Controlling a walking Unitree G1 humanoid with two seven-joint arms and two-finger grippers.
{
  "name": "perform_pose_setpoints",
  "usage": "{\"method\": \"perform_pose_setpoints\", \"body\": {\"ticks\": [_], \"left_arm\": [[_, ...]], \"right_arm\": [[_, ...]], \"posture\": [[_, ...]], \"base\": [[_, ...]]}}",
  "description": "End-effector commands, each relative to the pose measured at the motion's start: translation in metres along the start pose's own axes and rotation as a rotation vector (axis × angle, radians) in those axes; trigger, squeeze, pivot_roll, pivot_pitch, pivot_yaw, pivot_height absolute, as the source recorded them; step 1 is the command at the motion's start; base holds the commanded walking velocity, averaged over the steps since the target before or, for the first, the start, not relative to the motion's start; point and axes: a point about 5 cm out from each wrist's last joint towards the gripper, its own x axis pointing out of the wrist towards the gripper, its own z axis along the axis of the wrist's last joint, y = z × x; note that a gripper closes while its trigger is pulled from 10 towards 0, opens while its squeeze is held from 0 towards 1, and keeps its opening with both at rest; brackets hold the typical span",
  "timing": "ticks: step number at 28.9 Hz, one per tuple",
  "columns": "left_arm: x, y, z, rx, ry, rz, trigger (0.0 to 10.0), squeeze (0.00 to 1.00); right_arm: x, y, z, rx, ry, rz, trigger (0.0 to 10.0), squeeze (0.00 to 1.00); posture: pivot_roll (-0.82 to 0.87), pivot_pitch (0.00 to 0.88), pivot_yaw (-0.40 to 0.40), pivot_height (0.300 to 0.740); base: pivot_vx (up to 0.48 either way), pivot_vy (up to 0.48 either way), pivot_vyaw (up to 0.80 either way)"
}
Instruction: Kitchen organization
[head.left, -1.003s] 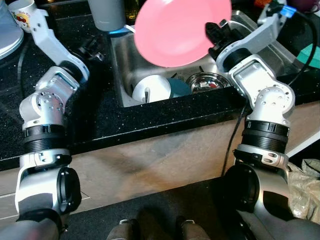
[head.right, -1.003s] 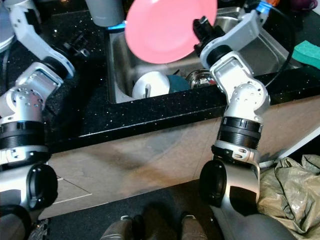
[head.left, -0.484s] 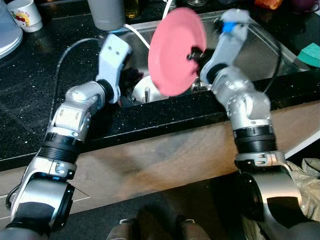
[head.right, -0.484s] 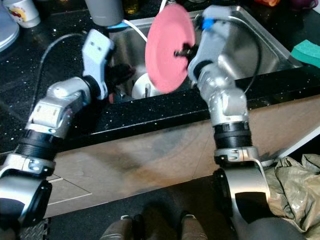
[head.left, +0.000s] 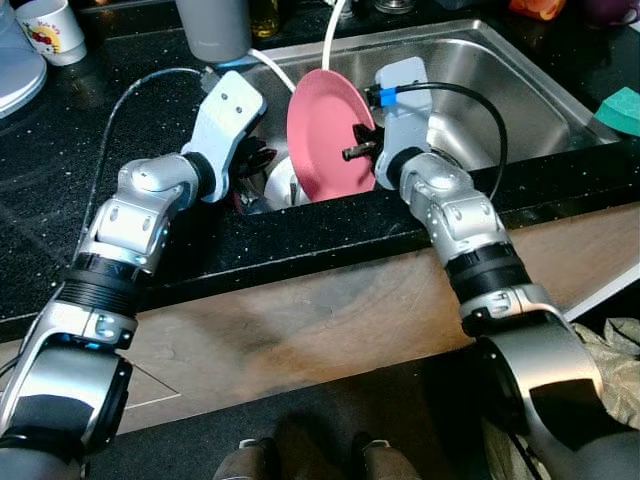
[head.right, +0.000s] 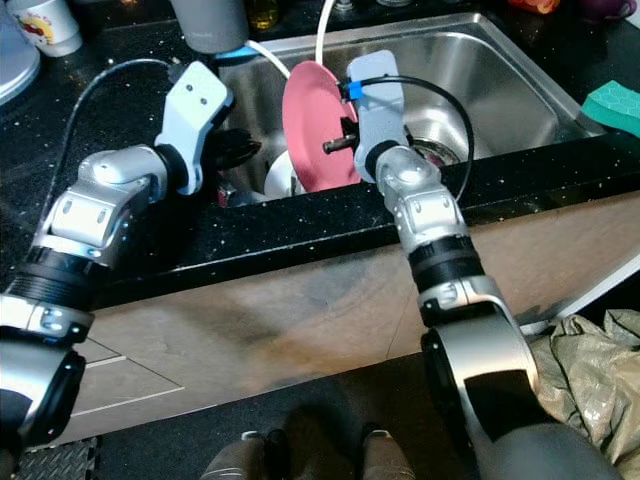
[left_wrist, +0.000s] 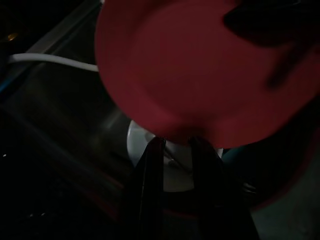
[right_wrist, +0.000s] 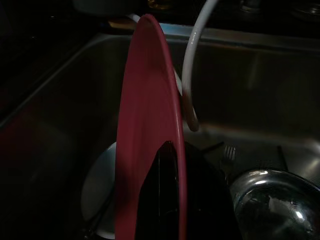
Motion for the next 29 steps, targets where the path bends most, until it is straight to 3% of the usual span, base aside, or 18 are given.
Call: {"method": "perform_pose_setpoints", "body": {"ticks": [1,8,9,10,11,12,14,15,16,23,25,26,29], "left_arm": [[0.000,-0.003,-0.002,-0.027,-0.005,-0.022,10.0,0.00],[0.001,-0.008,-0.004,-0.035,0.000,-0.060,10.0,0.00],[0.001,-0.008,-0.003,-0.036,-0.001,-0.058,10.0,0.00],[0.001,-0.007,-0.003,-0.035,-0.002,-0.055,10.0,0.00],[0.001,-0.006,-0.003,-0.036,-0.002,-0.049,10.0,0.00],[0.001,-0.005,-0.003,-0.045,0.001,-0.040,10.0,0.00],[0.001,-0.003,-0.003,-0.061,0.009,-0.027,10.0,0.00],[0.001,-0.003,-0.003,-0.065,0.011,-0.025,10.0,0.00],[0.000,0.001,-0.002,-0.061,0.009,0.004,10.0,0.00],[-0.005,0.012,0.000,-0.065,-0.017,0.066,10.0,0.00],[-0.010,0.028,0.006,-0.172,-0.055,0.186,10.0,0.00],[-0.010,0.028,0.006,-0.172,-0.055,0.186,10.0,0.00],[-0.015,0.044,0.013,-0.298,-0.102,0.365,10.0,0.00]], "right_arm": [[0.002,0.006,-0.012,-0.005,0.037,0.029,10.0,0.00],[0.004,0.006,-0.014,-0.012,0.042,0.046,10.0,0.00],[0.004,0.006,-0.014,-0.012,0.040,0.046,10.0,0.20],[0.004,0.005,-0.013,-0.012,0.039,0.045,10.0,0.29],[0.004,0.005,-0.013,-0.012,0.036,0.043,10.0,0.67],[0.004,0.004,-0.013,-0.013,0.034,0.039,10.0,0.82],[0.004,0.002,-0.012,-0.017,0.031,0.026,10.0,0.80],[0.004,0.002,-0.012,-0.018,0.031,0.024,10.0,0.36],[0.004,0.000,-0.010,-0.014,0.017,0.006,10.0,0.00],[0.004,-0.005,-0.003,0.006,-0.032,-0.028,10.0,0.00],[0.001,-0.015,0.014,0.089,-0.138,-0.084,10.0,0.00],[0.001,-0.015,0.014,0.089,-0.138,-0.084,10.0,0.00],[-0.004,-0.023,0.031,0.177,-0.254,-0.124,10.0,0.00]], "posture": [[0.02,0.211,0.029,0.740],[0.02,0.208,0.030,0.740],[0.02,0.208,0.030,0.740],[0.02,0.208,0.030,0.740],[0.02,0.204,0.031,0.740],[0.02,0.204,0.031,0.740],[0.02,0.200,0.029,0.740],[0.02,0.200,0.029,0.740],[0.02,0.196,0.029,0.740],[0.03,0.187,0.031,0.740],[0.03,0.179,0.031,0.740],[0.03,0.179,0.031,0.740],[0.03,0.169,0.034,0.740]], "base": [[0.000,0.000,0.00],[0.000,0.000,0.00],[0.000,0.000,0.00],[0.000,0.000,0.00],[0.000,0.000,0.00],[0.000,0.000,0.00],[0.000,0.000,0.00],[0.000,0.000,0.00],[0.000,0.000,0.00],[0.000,0.000,0.00],[0.000,0.000,0.00],[0.000,0.000,0.00],[0.000,0.000,0.00]]}}
